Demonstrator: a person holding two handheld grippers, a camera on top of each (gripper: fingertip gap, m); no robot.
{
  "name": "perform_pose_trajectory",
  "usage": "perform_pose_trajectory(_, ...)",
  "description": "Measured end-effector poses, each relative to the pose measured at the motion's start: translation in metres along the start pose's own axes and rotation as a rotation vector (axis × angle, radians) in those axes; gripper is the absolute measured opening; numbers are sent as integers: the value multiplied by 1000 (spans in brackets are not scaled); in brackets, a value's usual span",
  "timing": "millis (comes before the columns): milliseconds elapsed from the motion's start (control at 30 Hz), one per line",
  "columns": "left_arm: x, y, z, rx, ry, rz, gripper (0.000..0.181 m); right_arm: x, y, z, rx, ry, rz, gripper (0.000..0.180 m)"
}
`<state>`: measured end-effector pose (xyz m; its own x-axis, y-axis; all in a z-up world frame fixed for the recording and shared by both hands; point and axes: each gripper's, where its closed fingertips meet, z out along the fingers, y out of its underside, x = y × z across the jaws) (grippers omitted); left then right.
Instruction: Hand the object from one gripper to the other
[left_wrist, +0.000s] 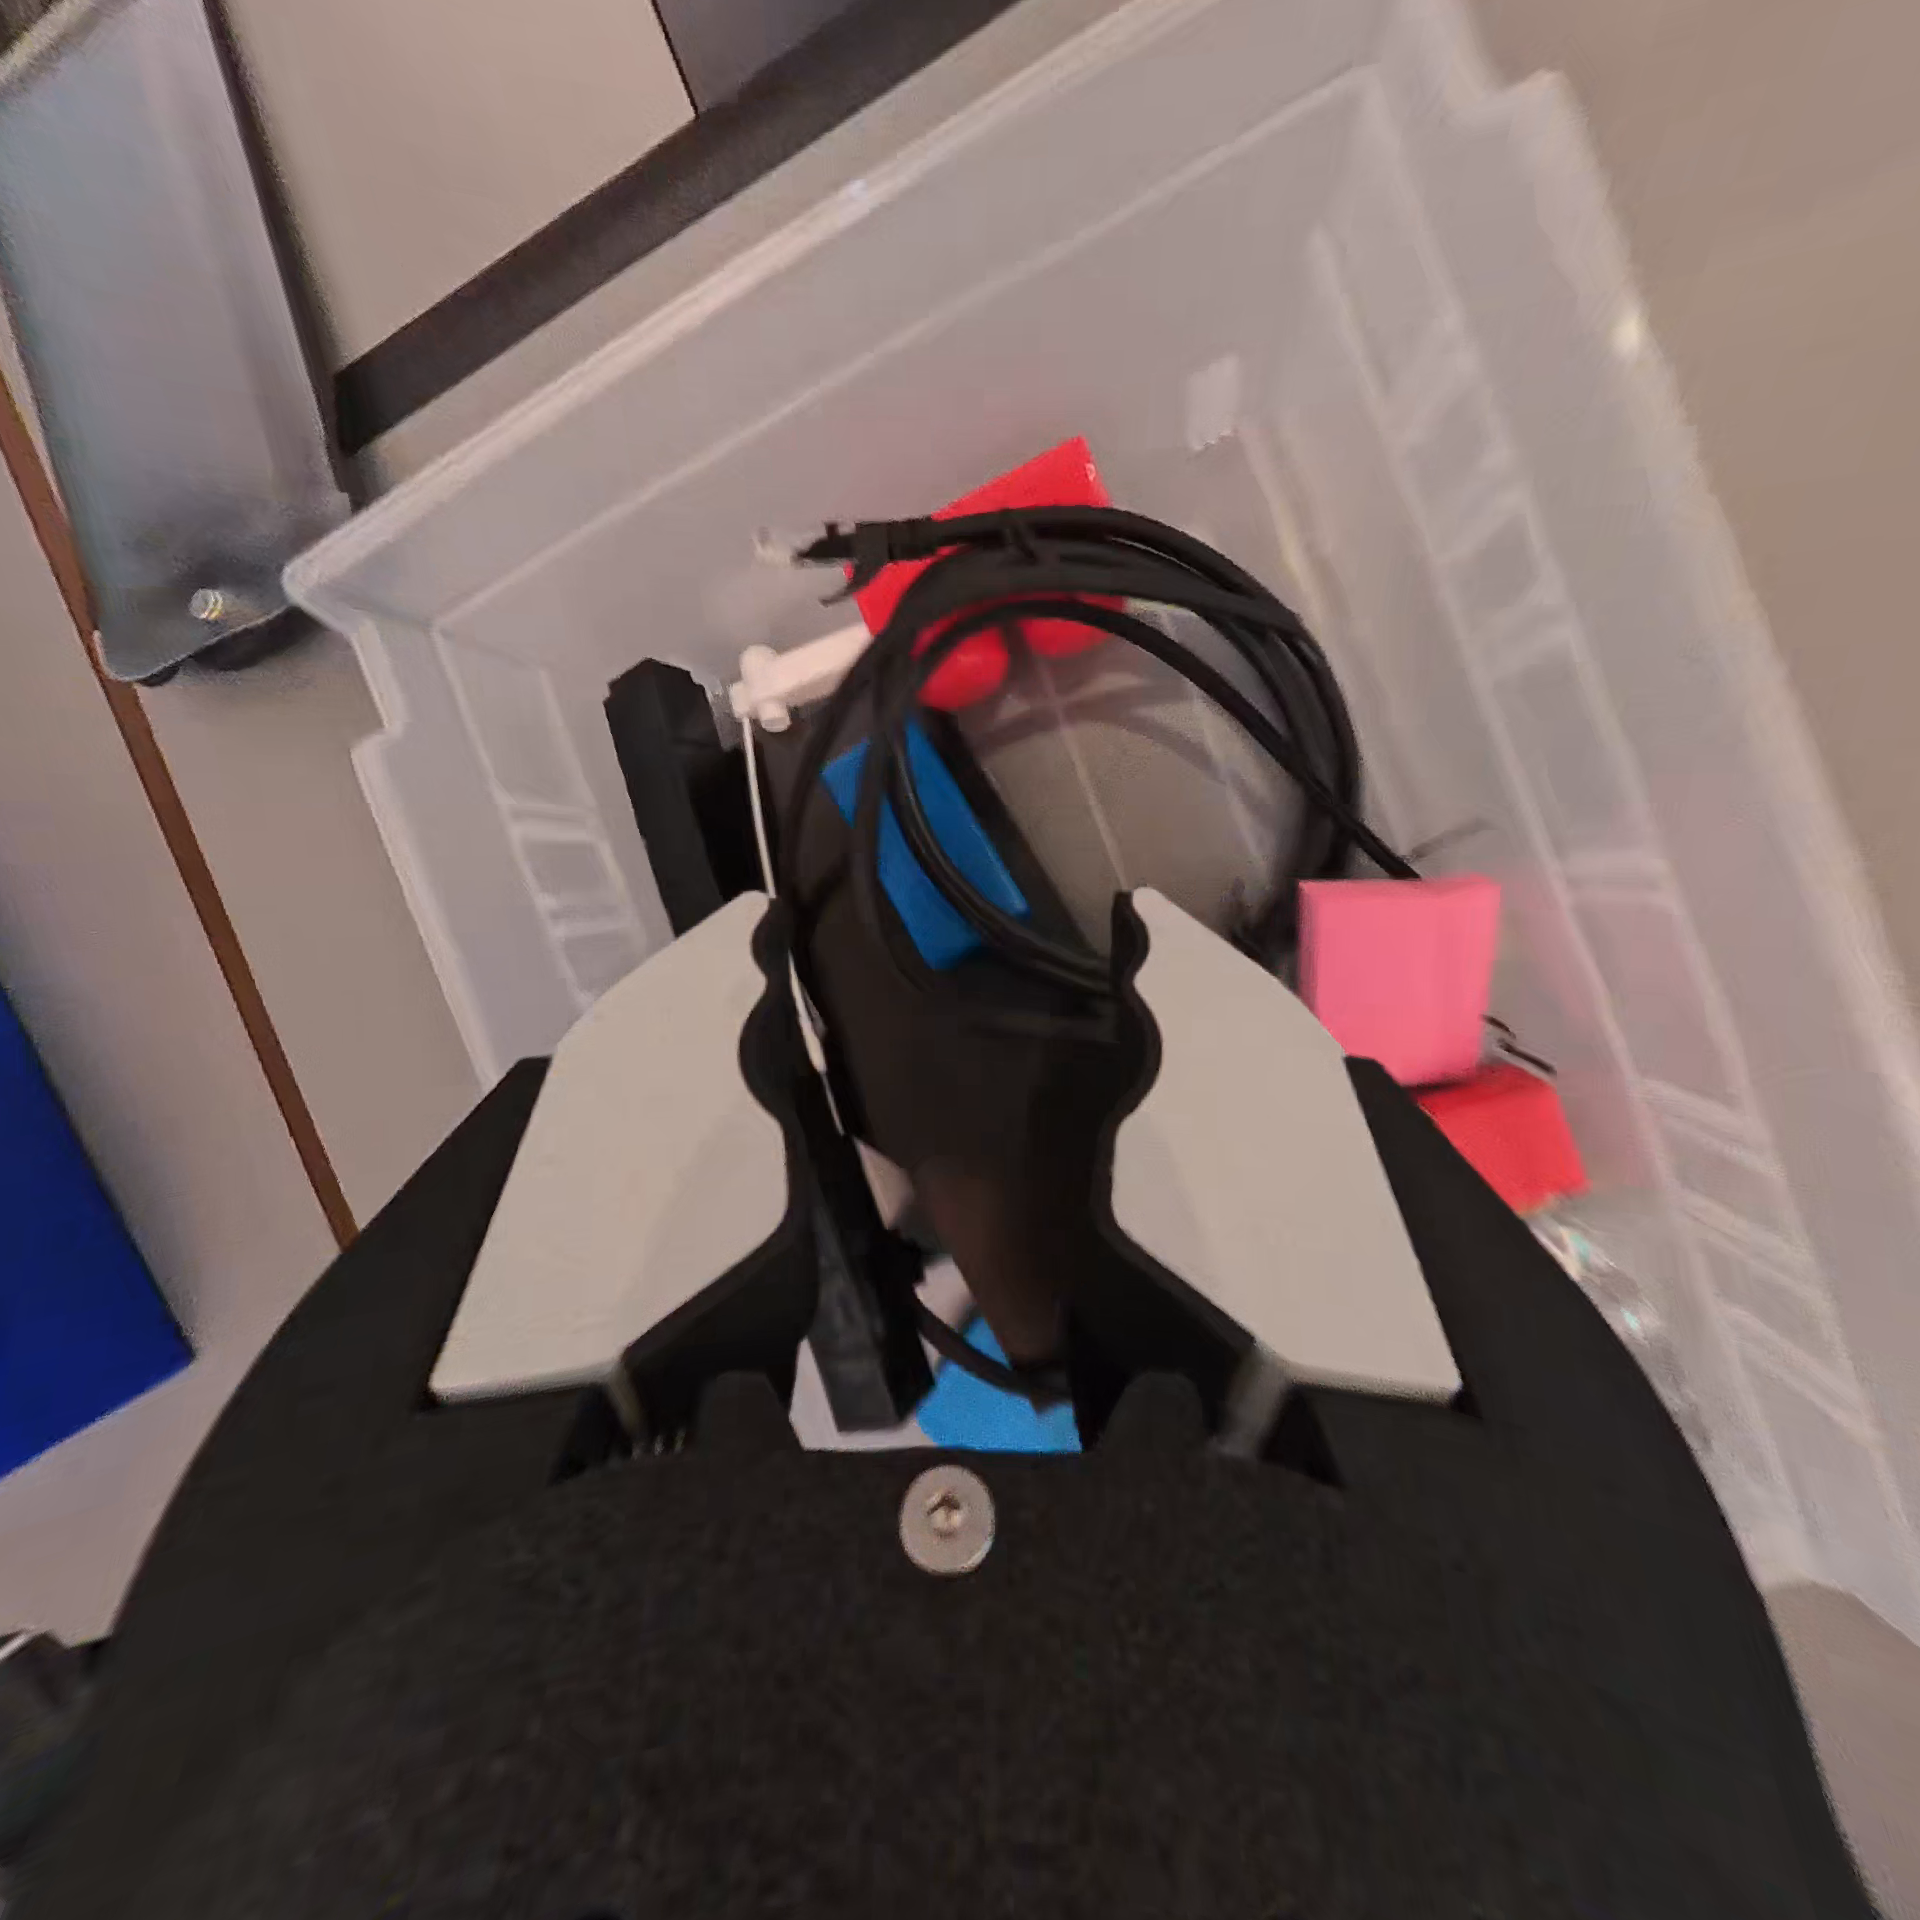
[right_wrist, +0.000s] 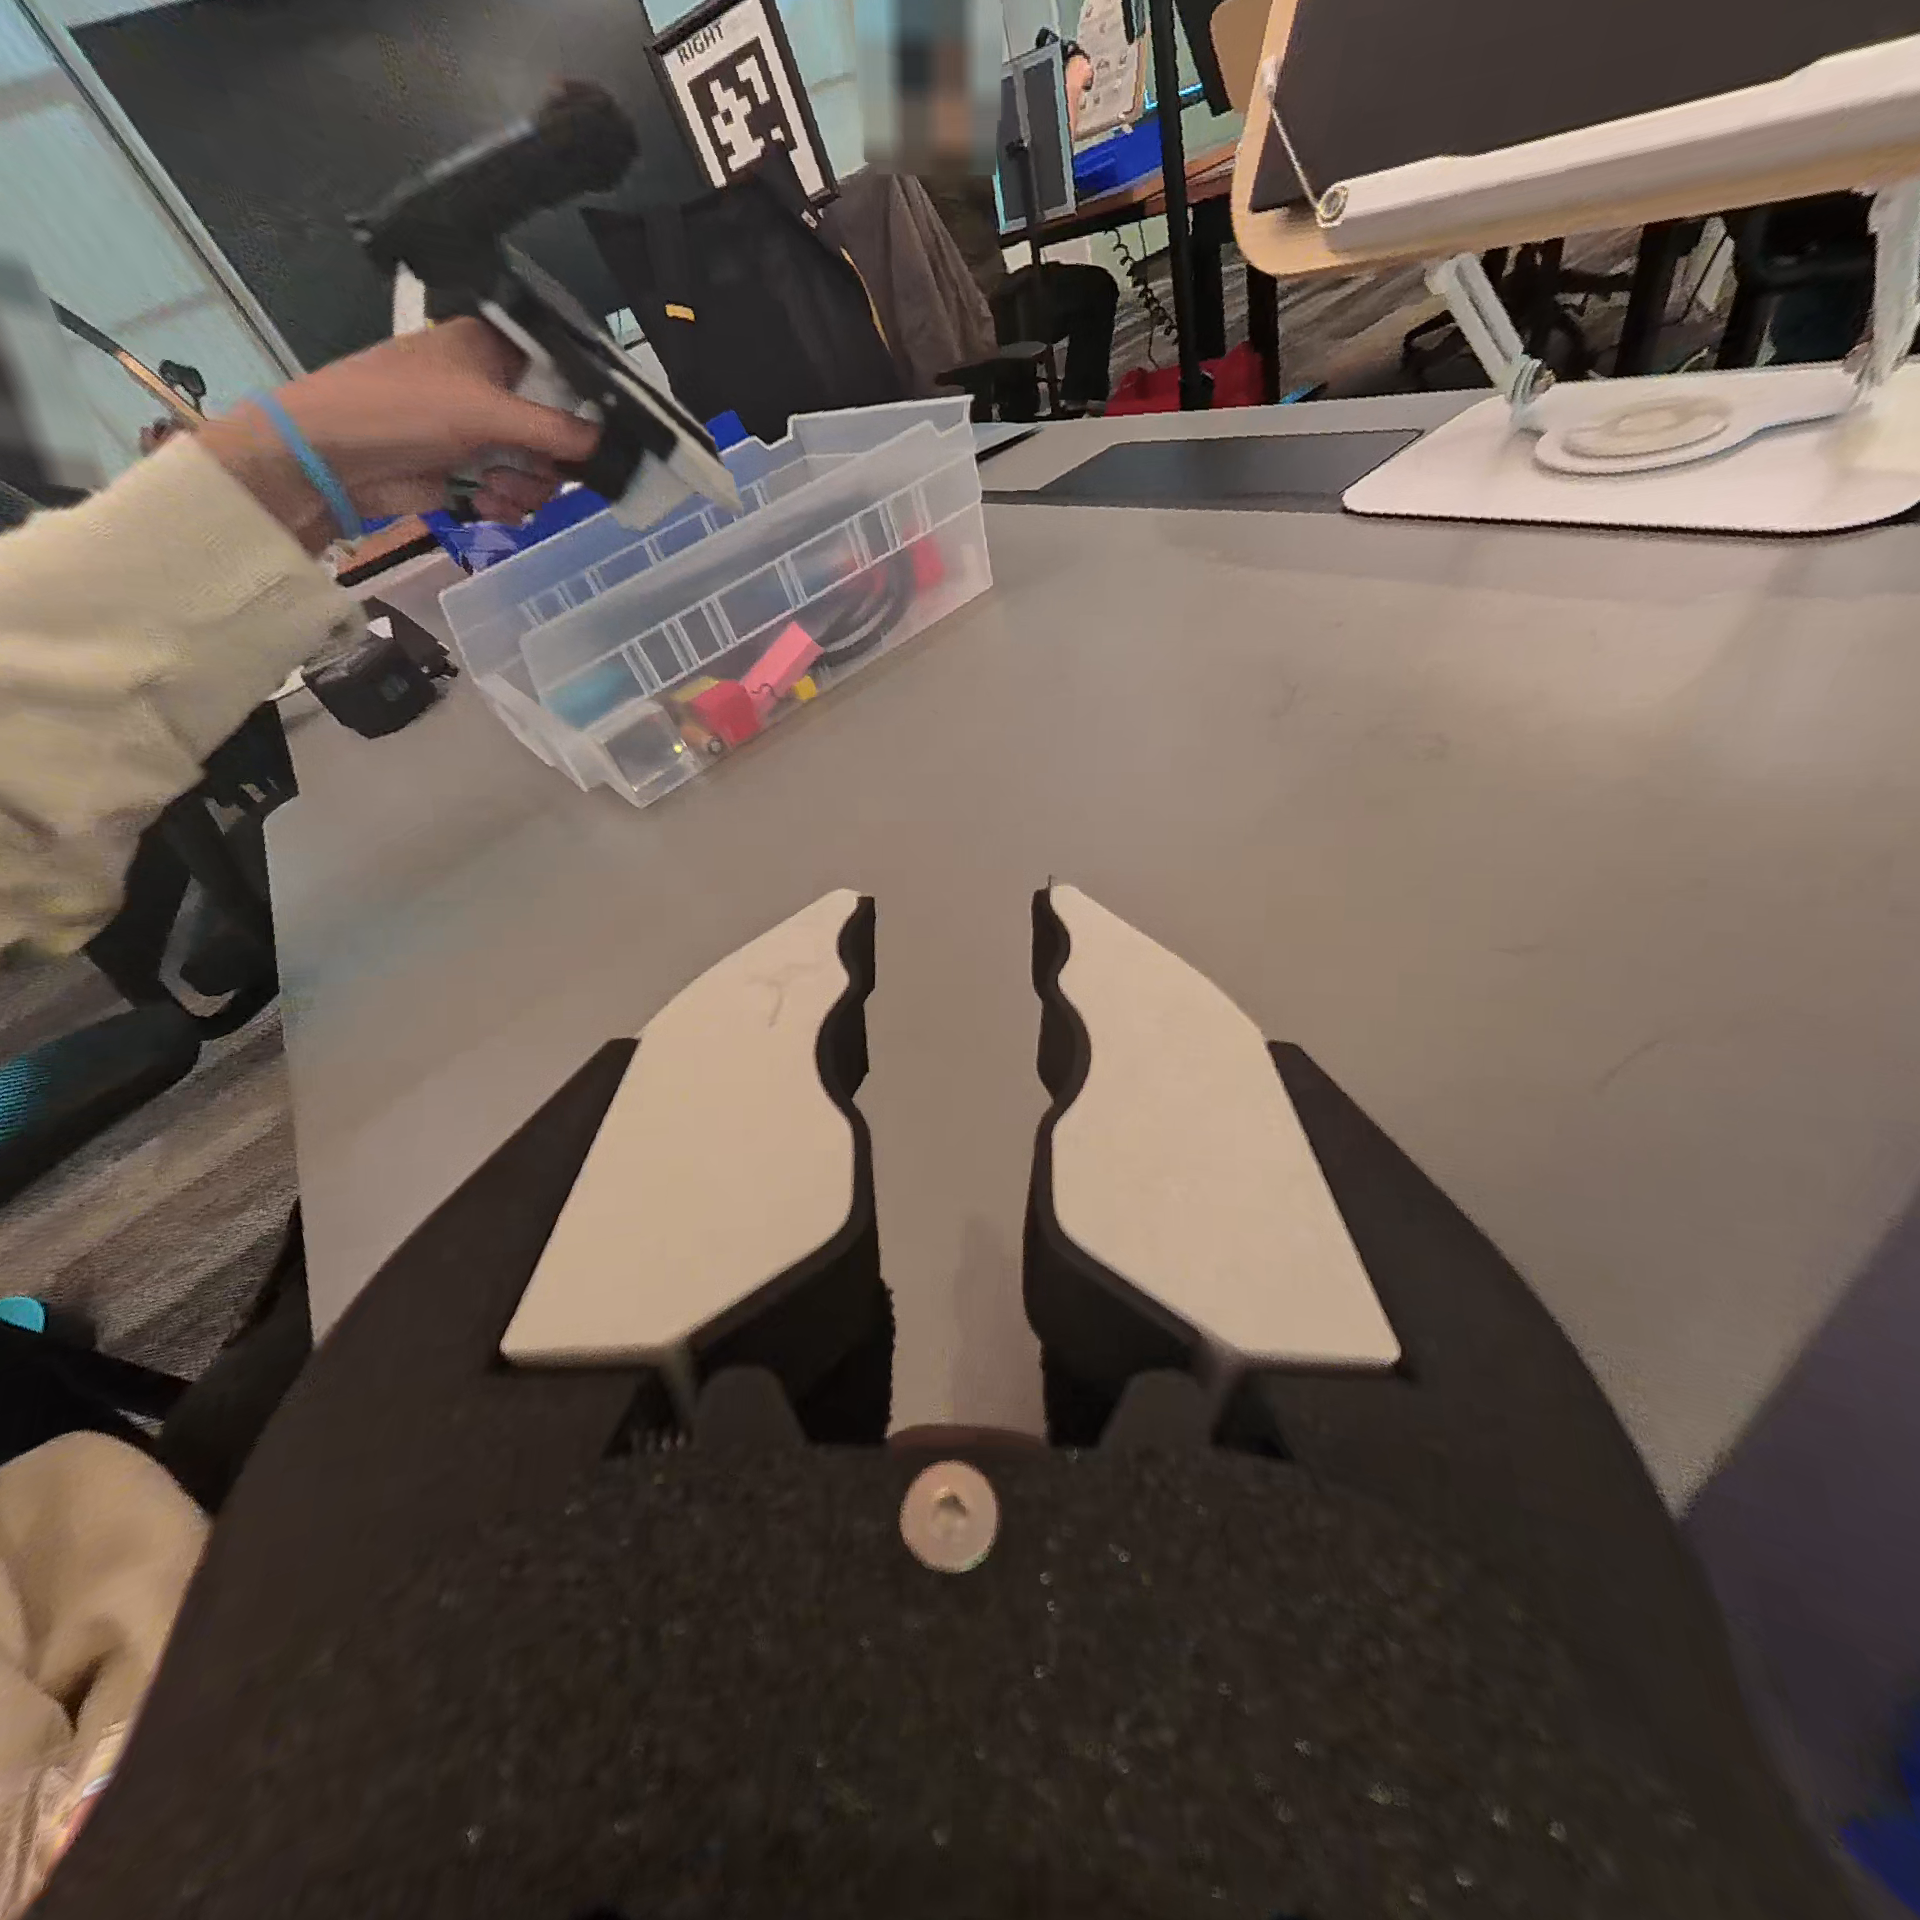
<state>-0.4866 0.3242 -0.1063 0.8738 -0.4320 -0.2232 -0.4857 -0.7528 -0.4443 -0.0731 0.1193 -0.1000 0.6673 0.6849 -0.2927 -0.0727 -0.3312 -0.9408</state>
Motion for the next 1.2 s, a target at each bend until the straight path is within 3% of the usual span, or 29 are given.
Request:
perform_pose_trajectory(167,-9,-7,42,-115,58,24,45,4,3,-1,-14,15,-13,29)
perform_pose_trajectory(233,-8,-7,45,-121,73,35,8,5,3,-3,-14,19,-9,28)
perform_pose_trajectory(500,-14,3,22,-104,40,89,6,10,2,-9,-9,33,10,27)
perform_pose_trajectory(667,-30,-16,-36,59,-34,89,6,6,3,-6,-14,15,8,26)
perform_pose_trajectory(900,-35,-62,-155,387,-134,101,5,-7,4,-1,-27,-16,-41,26)
perform_pose_trajectory(1200,36,-143,-316,844,-22,162,5,-30,0,5,-12,-144,-78,31)
